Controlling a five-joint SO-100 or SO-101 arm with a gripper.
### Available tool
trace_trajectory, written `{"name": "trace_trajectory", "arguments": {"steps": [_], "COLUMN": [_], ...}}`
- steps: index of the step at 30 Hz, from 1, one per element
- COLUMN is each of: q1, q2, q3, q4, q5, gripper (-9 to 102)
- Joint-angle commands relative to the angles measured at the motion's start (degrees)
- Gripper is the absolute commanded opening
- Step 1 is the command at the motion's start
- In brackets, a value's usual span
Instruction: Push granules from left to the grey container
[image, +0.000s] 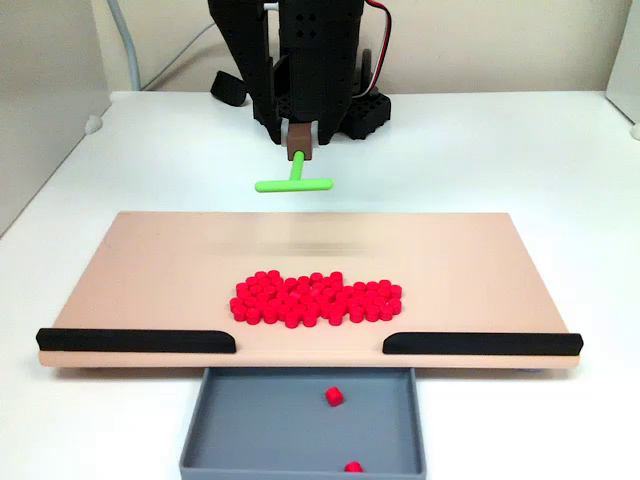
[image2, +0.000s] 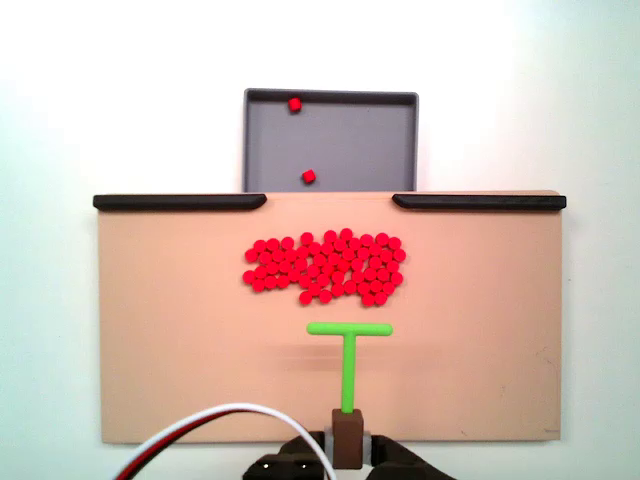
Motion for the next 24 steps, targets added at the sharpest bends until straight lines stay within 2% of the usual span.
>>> {"name": "trace_trajectory", "arguments": {"steps": [1,17,24], "q1": [-0.09,-9.23,-10.99], "q2": [1.58,2.11,1.58], "q3": [-0.44,-0.44,-0.7], "q4": [-0.18,-0.09,-0.26], "q5": [1.23,13.1,30.94], "gripper": [0,0,0]}}
